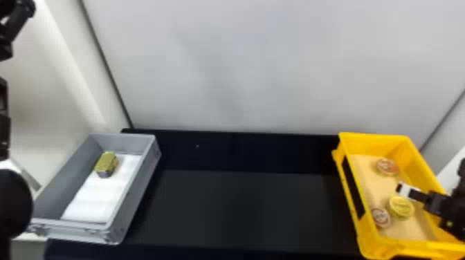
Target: Pick up the round yellow can and place it in the yellow rectangular box
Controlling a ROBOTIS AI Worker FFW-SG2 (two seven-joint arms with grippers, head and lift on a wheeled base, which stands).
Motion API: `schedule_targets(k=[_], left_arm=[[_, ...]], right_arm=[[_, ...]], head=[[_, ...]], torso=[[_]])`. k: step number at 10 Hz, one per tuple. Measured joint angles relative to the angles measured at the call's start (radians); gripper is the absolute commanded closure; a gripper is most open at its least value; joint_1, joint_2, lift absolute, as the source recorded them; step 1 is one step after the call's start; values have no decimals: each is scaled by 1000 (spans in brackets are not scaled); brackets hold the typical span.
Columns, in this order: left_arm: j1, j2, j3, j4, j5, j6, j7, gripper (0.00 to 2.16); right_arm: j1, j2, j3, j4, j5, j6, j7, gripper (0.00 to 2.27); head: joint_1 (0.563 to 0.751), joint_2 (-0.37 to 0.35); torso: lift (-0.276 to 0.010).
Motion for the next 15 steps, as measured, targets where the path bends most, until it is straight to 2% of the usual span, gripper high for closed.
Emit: schedule_targets(k=[2,4,7,9,12,15], left_arm=[[0,-2,0,0,0,1,0,18],[1,-4,0,0,0,4,0,18],[2,-4,0,2,0,8,1,18],[3,-4,1,3,0,8,2,18],[7,-5,3,4,0,3,2,18],[8,-5,5,5,0,-5,5,18]], right_arm=[[2,0,27,-93,4,-38,-8,311],[-11,0,73,-248,35,-75,-25,297],[-91,12,187,-516,168,-149,-31,251],[-146,41,246,-648,268,-239,-52,249],[-228,108,289,-772,414,-310,-24,249],[-297,124,336,-846,546,-342,20,297]], head=[[694,54],[694,54],[694,54],[694,54],[694,54],[694,54]], torso=[[-3],[-3],[-3],[-3],[-3],[-3]])
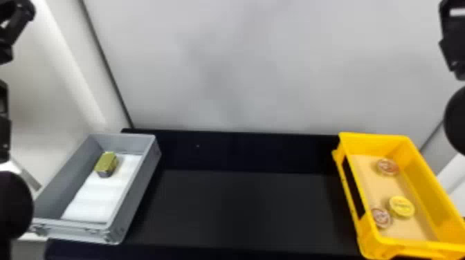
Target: Pick up the round yellow can and place it in the yellow rectangular box
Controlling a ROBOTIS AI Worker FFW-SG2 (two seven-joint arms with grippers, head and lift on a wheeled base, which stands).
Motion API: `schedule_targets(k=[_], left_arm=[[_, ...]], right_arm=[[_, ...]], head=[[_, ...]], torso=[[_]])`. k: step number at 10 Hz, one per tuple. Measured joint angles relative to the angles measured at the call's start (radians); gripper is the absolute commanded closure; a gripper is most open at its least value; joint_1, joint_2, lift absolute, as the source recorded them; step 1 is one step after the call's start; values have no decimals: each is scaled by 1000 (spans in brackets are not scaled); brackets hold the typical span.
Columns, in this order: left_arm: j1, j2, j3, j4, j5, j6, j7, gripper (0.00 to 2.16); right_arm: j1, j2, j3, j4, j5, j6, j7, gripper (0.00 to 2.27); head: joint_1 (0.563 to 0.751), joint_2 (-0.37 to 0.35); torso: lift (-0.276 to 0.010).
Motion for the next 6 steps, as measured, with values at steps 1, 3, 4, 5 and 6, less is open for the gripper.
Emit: schedule_targets(k=[1,3,4,5,6], left_arm=[[0,0,0,0,0,-1,0,18],[0,1,1,0,0,1,-6,13],[-1,2,1,-2,0,3,-9,12],[-1,3,1,-4,-1,6,-11,12],[-2,4,1,-5,-2,9,-13,10]], right_arm=[[-15,0,7,-10,24,-5,16,312],[-30,5,6,-21,38,-15,22,345],[-34,8,2,-25,38,-18,20,366],[-39,11,-3,-28,31,-18,19,378],[-43,12,-8,-30,21,-16,17,386]], head=[[694,54],[694,54],[694,54],[694,54],[694,54]], torso=[[-3],[-3],[-3],[-3],[-3]])
